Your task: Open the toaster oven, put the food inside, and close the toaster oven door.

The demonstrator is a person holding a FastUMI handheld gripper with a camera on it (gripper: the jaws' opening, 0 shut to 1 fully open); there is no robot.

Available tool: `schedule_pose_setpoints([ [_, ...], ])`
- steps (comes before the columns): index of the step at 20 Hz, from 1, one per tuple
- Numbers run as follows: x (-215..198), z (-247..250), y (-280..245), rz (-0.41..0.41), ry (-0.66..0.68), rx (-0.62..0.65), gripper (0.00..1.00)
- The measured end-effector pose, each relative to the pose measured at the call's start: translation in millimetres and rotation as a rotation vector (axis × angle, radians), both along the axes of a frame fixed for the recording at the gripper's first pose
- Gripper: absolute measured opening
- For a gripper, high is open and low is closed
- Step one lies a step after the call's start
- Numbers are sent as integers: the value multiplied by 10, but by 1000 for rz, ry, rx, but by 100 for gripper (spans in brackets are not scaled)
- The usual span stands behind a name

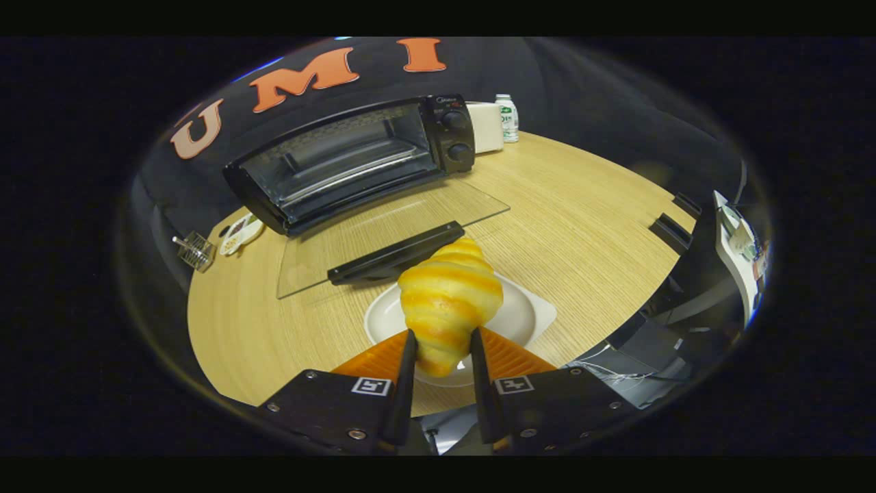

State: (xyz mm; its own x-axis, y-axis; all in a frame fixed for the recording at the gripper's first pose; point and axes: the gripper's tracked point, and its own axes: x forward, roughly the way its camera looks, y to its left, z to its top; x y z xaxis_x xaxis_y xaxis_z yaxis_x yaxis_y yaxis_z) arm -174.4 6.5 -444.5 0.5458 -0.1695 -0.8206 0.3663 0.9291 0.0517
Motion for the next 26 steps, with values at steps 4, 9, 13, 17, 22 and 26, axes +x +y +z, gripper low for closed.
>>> schedule_pose_setpoints([
  [4, 161, 386, 55, -3, -84, 64, 39],
  [9, 491, 818, 242, -5, -192, 230, 39],
  [13, 779, 979, 232, 13, -251, 250, 39],
  [17, 1082, 944, 287, 13, -266, 319, 39],
  [22, 1599, 891, 492, 21, -327, 423, 39],
  [26, 1904, 772, 771, 31, -349, 505, 39],
])
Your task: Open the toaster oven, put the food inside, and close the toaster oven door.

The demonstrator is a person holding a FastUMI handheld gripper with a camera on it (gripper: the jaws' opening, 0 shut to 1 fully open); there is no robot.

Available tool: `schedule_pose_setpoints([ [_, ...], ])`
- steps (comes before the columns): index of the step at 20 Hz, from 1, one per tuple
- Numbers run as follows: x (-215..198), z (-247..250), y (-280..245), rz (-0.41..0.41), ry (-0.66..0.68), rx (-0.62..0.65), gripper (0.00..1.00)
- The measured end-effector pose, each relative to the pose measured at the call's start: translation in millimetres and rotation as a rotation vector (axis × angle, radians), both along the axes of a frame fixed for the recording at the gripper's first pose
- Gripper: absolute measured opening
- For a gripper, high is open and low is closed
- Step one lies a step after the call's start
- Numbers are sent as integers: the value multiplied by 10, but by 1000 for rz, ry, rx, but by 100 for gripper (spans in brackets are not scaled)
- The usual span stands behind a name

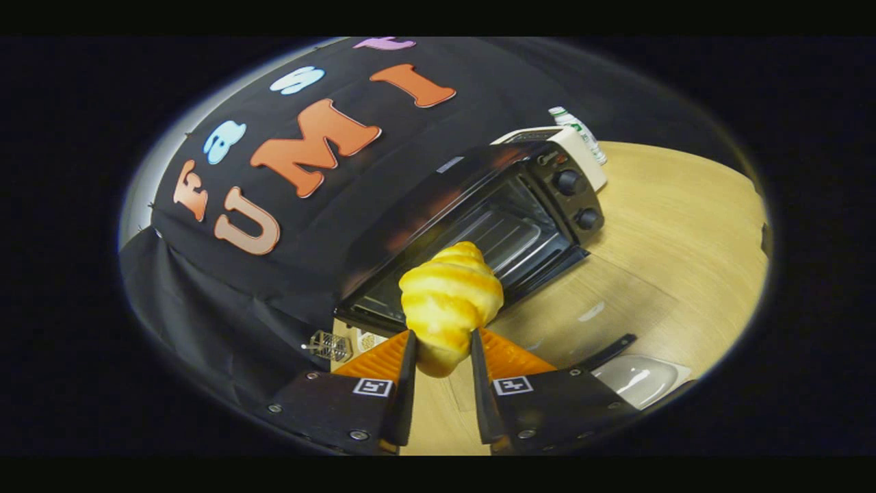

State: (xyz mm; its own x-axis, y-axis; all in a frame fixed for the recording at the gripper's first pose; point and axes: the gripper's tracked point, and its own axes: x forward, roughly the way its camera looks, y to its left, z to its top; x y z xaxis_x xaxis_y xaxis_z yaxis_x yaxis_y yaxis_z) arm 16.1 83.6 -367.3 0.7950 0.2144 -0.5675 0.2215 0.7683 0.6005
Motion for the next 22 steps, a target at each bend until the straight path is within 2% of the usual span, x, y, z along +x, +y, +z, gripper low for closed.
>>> schedule_pose_setpoints([
  [3, 206, -147, 86, -14, -3, 19, 39],
  [9, 325, -280, 224, -26, 6, 80, 39],
  [19, 864, -322, 66, -123, -49, 139, 39],
  [22, 986, -347, 97, -125, -65, 160, 38],
])
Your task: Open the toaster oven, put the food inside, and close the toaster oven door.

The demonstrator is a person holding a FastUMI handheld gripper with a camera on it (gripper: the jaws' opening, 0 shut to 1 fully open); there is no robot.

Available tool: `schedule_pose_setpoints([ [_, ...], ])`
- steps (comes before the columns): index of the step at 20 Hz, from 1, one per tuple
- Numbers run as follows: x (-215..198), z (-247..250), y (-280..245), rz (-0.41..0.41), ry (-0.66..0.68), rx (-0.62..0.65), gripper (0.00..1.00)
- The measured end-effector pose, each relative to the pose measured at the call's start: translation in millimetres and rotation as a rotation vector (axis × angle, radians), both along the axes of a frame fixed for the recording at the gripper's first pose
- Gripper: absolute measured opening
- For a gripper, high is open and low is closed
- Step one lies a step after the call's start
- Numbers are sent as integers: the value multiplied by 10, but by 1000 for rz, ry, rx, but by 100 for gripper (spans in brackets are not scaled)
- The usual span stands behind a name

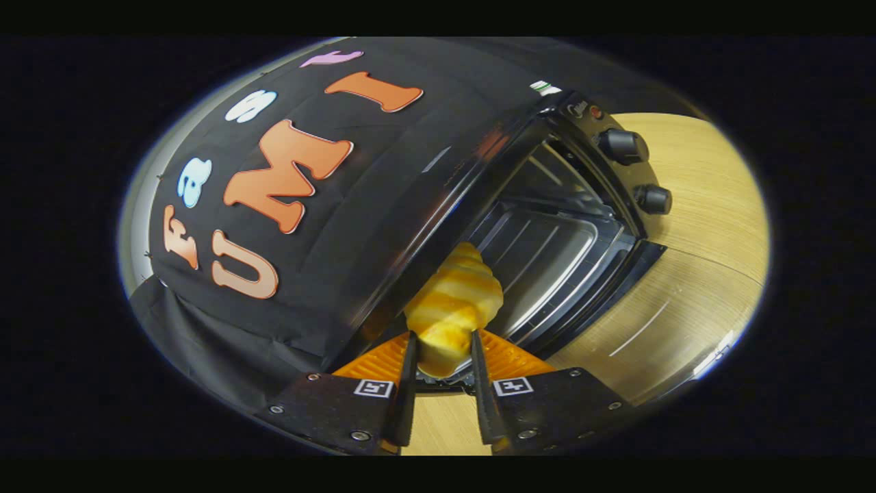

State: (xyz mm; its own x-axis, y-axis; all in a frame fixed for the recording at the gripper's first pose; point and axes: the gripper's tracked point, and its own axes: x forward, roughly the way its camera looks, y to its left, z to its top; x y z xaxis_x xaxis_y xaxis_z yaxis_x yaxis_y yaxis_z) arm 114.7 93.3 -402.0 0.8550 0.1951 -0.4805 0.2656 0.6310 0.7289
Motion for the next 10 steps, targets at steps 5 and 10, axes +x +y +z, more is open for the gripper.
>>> schedule_pose_setpoints([
  [5, 60, -167, 73, 14, 16, -11, 43],
  [10, -23, -82, 51, 11, 5, -38, 52],
])
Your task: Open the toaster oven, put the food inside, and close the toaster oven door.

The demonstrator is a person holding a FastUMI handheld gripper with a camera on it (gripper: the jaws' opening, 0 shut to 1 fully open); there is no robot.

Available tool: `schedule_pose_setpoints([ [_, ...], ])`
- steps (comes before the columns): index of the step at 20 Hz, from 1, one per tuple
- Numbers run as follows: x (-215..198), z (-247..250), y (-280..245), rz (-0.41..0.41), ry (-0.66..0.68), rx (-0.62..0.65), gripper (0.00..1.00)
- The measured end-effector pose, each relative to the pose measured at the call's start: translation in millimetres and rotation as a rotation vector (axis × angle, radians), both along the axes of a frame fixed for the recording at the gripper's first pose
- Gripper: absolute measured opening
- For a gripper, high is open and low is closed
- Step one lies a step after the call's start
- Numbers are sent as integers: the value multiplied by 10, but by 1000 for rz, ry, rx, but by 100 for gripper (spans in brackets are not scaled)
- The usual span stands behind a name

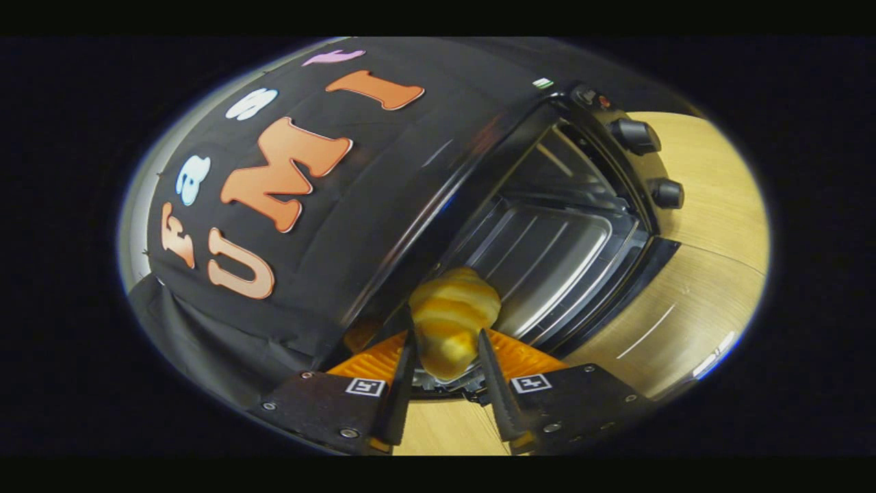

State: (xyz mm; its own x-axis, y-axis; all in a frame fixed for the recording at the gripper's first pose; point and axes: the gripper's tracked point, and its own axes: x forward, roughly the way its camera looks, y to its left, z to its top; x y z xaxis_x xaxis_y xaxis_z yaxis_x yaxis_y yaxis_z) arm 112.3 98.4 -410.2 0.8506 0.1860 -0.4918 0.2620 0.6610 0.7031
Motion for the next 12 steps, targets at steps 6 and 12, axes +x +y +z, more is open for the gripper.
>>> schedule_pose_setpoints([
  [6, -513, 176, -24, 93, 22, -81, 88],
  [12, -1199, 230, -212, 199, 40, -260, 98],
])
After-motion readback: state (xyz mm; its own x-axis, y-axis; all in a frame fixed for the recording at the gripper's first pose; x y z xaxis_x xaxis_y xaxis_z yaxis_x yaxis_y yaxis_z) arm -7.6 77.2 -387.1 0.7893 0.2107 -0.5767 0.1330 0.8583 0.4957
